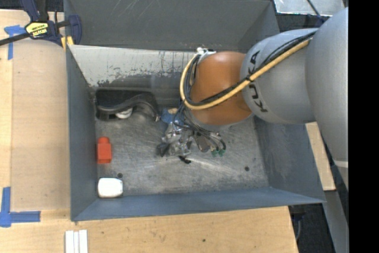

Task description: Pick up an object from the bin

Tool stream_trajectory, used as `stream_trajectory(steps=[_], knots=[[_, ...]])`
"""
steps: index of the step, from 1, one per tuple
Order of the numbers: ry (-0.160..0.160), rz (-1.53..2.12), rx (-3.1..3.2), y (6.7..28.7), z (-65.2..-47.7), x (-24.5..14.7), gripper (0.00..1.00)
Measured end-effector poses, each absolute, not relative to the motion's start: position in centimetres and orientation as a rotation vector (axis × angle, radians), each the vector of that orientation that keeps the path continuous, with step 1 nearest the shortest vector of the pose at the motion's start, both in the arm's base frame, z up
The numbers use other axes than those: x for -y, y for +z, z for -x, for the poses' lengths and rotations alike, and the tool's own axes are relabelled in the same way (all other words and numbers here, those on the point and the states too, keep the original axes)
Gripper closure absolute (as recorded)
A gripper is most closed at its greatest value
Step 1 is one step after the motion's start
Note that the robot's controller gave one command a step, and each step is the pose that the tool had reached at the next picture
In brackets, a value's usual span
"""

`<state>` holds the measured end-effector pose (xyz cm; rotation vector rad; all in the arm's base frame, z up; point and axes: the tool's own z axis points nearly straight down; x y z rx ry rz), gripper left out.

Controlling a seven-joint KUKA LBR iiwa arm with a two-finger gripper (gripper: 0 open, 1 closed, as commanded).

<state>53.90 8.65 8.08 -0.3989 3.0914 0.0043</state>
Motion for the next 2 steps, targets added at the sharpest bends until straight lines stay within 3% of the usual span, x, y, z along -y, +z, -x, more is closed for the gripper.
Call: stream_trajectory(steps=[2], knots=[[0.0, 0.399, -3.106, 18.8, -54.4, -8.7, 1.0]])
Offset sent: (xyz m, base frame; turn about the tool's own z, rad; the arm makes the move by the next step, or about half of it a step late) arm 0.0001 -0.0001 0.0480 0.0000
